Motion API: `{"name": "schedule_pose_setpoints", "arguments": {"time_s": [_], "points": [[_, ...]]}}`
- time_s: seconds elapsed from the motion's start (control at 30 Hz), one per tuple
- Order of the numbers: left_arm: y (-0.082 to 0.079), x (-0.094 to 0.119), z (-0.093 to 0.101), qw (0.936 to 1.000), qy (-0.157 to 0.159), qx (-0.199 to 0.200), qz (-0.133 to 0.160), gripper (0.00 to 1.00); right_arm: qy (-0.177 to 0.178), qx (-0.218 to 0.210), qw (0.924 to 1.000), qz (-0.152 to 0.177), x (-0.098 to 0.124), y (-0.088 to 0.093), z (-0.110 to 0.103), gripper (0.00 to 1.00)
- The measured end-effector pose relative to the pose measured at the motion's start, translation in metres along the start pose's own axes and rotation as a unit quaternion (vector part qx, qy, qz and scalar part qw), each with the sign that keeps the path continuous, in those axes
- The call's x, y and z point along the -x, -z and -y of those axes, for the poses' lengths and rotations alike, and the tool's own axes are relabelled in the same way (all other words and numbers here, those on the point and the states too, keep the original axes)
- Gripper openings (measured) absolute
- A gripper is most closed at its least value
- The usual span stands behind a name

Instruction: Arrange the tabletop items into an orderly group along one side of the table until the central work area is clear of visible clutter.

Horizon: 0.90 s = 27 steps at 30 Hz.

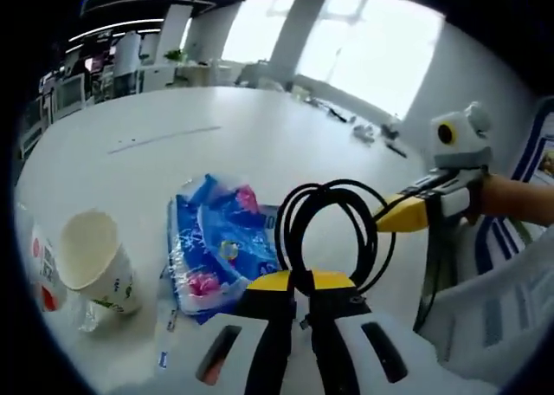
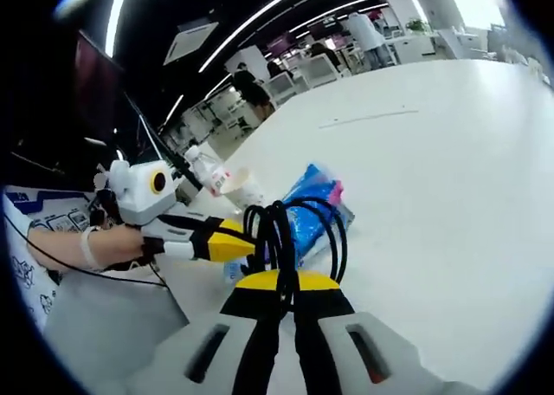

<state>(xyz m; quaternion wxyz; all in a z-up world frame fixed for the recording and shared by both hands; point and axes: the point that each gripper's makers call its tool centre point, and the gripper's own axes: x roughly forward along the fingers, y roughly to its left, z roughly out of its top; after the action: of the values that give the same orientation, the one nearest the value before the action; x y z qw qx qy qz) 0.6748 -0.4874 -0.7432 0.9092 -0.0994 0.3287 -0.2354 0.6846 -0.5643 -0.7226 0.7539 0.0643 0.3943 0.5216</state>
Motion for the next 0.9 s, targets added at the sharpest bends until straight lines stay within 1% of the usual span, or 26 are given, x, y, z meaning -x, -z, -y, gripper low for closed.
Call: {"name": "schedule_pose_setpoints", "arguments": {"time_s": [0.17, 0.37, 0.73, 0.9], "points": [[-0.005, -0.014, 0.016, 0.9997, 0.019, -0.011, -0.007, 0.01, 0.012, -0.010, 0.9999, 0.007, 0.015, 0.006, 0.007, 0.01], [-0.011, -0.026, 0.027, 0.9993, 0.031, -0.017, -0.009, 0.01, 0.025, -0.020, 0.9994, 0.017, 0.030, 0.010, 0.016, 0.00], [-0.012, -0.047, 0.046, 0.9982, 0.047, -0.029, -0.021, 0.01, 0.040, -0.036, 0.9983, 0.023, 0.049, 0.017, 0.037, 0.00], [-0.010, -0.057, 0.055, 0.9977, 0.056, -0.029, -0.026, 0.00, 0.046, -0.045, 0.9977, 0.022, 0.057, 0.023, 0.046, 0.00]]}}
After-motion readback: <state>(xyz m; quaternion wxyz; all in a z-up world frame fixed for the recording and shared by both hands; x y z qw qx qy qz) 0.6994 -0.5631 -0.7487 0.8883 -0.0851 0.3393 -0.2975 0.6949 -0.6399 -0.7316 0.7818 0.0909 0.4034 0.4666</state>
